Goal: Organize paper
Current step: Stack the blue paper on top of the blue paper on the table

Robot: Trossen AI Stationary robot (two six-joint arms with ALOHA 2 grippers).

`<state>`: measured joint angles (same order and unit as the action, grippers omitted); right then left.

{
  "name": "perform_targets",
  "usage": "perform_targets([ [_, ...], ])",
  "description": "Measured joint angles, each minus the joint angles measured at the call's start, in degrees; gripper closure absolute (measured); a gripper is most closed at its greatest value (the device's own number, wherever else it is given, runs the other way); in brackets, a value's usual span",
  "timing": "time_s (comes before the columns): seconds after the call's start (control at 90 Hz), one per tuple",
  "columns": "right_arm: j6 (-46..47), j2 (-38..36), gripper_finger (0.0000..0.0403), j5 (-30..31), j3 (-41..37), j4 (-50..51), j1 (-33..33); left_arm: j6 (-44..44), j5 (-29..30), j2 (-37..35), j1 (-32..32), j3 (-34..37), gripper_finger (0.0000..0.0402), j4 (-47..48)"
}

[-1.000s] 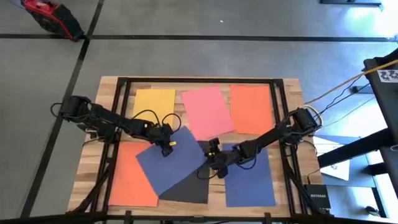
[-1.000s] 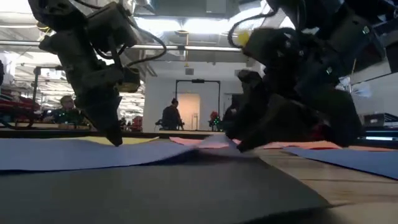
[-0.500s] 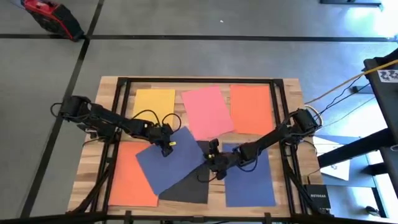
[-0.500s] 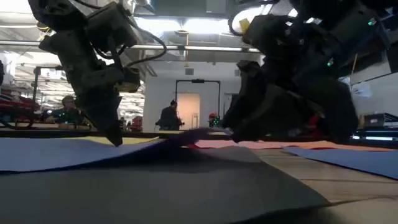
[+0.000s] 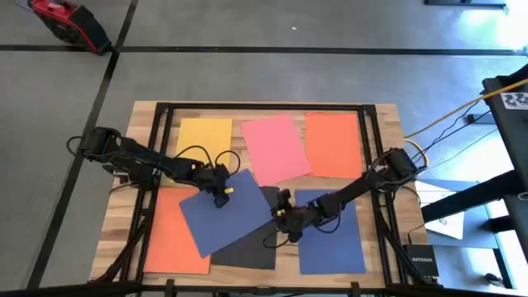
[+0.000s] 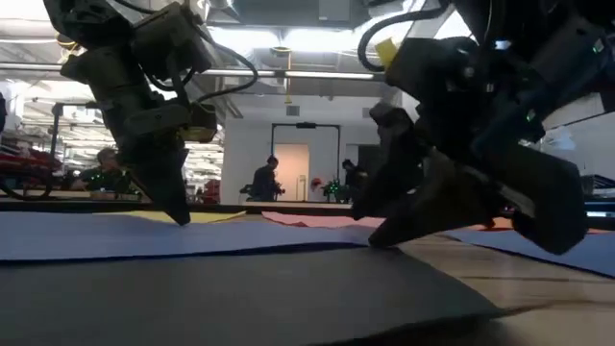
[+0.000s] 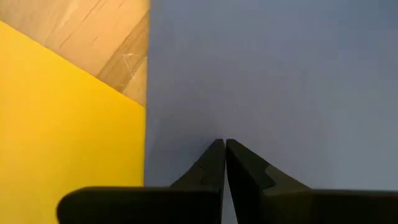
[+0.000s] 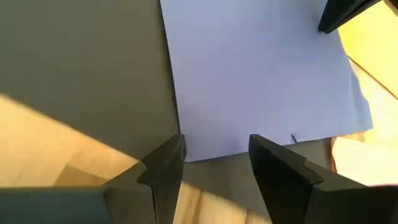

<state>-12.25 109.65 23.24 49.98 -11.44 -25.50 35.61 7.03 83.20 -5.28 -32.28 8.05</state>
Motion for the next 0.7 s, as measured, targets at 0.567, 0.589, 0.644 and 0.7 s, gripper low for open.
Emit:
perform_targets([
  [0.567, 0.0, 0.2, 0.0230, 1.1, 0.0, -0.6, -0.9, 0.0, 0.0, 0.0, 0.0, 0.0, 0.0402, 0.2],
  [0.589, 0.0, 0.2, 0.0230, 1.2, 0.0, -0.6, -0.9, 0.0, 0.0, 0.0, 0.0, 0.0, 0.0402, 0.3],
  [0.644, 0.0, -0.2, 0.0230, 1.2, 0.0, -0.1, -0.9, 0.0, 0.0, 0.0, 0.0, 0.0, 0.0402, 0.4],
  [0.7, 0.0, -0.4, 0.0230, 1.1, -0.1, 0.3, -0.9, 0.0, 0.0, 0.0, 0.0, 0.0, 0.0402, 0.4],
])
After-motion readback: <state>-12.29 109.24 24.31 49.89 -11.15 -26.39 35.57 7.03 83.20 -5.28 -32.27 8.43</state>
